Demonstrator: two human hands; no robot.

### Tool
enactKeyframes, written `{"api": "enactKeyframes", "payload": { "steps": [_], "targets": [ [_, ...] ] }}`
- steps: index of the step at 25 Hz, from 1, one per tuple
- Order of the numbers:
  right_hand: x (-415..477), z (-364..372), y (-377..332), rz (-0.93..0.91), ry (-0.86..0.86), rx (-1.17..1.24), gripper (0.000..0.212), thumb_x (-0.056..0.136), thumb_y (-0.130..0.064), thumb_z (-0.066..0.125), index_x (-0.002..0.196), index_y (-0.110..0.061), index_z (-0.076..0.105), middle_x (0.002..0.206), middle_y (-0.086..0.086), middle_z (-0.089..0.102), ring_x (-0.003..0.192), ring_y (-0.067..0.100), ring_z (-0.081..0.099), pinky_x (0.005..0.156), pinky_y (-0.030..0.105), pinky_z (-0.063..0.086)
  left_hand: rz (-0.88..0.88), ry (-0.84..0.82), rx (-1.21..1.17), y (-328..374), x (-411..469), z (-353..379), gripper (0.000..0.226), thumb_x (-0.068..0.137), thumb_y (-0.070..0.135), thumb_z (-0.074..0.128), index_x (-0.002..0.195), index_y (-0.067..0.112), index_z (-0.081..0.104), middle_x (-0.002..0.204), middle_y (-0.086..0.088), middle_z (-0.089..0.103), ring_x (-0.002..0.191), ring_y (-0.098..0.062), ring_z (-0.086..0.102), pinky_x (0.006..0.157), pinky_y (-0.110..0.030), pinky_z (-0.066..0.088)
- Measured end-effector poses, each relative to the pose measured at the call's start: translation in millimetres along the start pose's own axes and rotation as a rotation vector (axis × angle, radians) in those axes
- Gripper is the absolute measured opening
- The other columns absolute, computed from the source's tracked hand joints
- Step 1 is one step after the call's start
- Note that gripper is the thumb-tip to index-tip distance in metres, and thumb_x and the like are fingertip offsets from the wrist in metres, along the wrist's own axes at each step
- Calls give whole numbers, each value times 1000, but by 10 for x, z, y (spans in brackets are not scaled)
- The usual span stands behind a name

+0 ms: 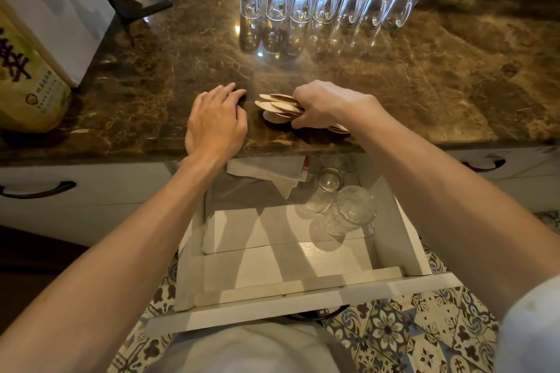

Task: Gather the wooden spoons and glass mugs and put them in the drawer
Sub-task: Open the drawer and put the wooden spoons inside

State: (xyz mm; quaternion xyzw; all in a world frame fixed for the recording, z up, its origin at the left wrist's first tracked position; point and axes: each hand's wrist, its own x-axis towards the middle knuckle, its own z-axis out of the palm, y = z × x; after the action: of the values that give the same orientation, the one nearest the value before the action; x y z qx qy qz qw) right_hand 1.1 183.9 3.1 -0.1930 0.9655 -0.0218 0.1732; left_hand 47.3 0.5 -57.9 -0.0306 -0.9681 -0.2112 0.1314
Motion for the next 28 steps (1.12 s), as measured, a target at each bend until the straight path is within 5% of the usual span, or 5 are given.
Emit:
{"api": "enactKeyframes", "payload": {
  "steps": [7,16,22,28],
  "targets": [
    [-58,223,-76,-32,170,-159,45,89,-33,56,121,-1,50,116,16,56,101,30,55,82,39,46,7,12,-1,-16,9,24,41,95,22,38,134,16,50,144,-3,46,135,-16,34,116,-33,15],
    [-290,100,-117,-152,329,-142,34,90,-30,55,113,-7,45,105,9,60,92,24,52,71,34,41,13,-4,34,-32,16,45,42,96,24,36,136,17,46,145,-2,43,136,-16,32,116,-32,13],
    [-748,85,-511,-274,120,77,21,90,-28,54,101,-16,39,80,-9,43,71,12,43,57,22,32,31,-57,65,-15,28,-5,43,95,22,40,137,13,44,147,-6,40,139,-19,29,116,-33,13],
    [-1041,603,-701,-268,-257,195,28,92,-30,52,110,-12,41,98,4,54,84,20,50,69,31,39,6,-12,44,7,12,5,42,96,21,37,136,15,47,146,-4,43,137,-17,32,115,-33,13]
  ]
}}
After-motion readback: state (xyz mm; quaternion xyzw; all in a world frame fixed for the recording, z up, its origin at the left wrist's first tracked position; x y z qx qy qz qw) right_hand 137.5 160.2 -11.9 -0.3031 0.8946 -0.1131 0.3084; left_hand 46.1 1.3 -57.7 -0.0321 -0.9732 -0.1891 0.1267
